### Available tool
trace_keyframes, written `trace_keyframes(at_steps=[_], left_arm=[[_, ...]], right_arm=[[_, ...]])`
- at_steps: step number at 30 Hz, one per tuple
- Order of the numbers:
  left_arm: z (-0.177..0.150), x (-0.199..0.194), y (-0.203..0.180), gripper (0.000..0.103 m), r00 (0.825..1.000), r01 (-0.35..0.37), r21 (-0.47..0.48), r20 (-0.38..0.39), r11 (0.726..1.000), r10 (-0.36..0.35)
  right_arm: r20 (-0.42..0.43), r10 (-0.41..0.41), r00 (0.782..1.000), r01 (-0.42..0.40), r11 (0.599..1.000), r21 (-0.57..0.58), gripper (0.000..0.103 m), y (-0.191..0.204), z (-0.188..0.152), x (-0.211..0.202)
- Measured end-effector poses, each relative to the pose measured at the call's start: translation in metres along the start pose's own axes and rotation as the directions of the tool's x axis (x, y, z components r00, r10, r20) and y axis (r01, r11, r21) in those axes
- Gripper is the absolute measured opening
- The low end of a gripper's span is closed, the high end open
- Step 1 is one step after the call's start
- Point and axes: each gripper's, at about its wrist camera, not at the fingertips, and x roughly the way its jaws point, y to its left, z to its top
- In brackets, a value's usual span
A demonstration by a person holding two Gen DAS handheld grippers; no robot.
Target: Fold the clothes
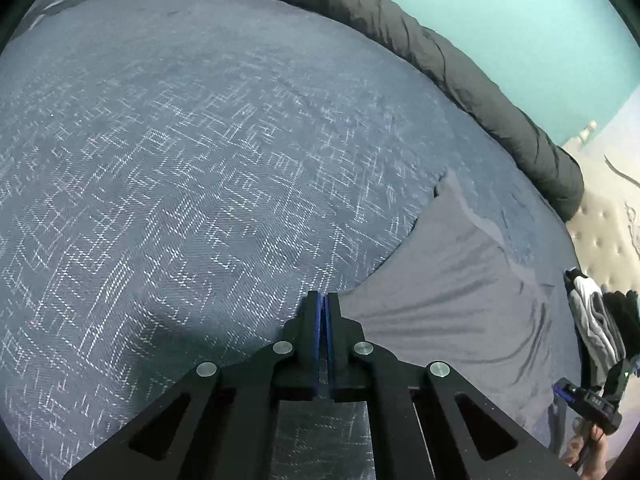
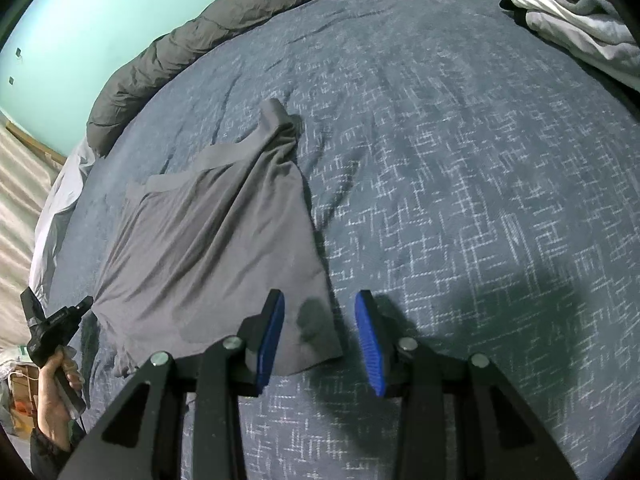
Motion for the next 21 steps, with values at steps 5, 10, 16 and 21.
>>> trace_keyframes(at_steps=[5,10,16,21], left_arm=[[-0.004,0.0,0.012,0.002,1.0,0.007,-0.011,-0.017,1.0,-0.007],[-0.009,0.001,0.018,0.002,1.0,0.005,-0.006,-0.025,1.0,-0.005],[0.003,0.025,-0.012,0.003,1.0,-0.009,0.023,-0.029,1.0,0.009],[0.009,0.036,-0.027,0.003,0.999,-0.007,0.043,-0.036,0.999,0.008]], right_arm=[[0.036,0.023,0.999,-0.023,1.0,0.001,0.047,-0.002,0.021,0.0],[0.066,0.044,0.997,-0.045,0.999,0.017,0.049,-0.002,0.052,0.012],[-0.048,-0.037,0.998,0.034,0.998,-0.061,0.049,0.013,0.055,0.039],[-0.09,-0.021,0.996,0.013,0.996,-0.093,0.036,0.011,0.03,0.038]])
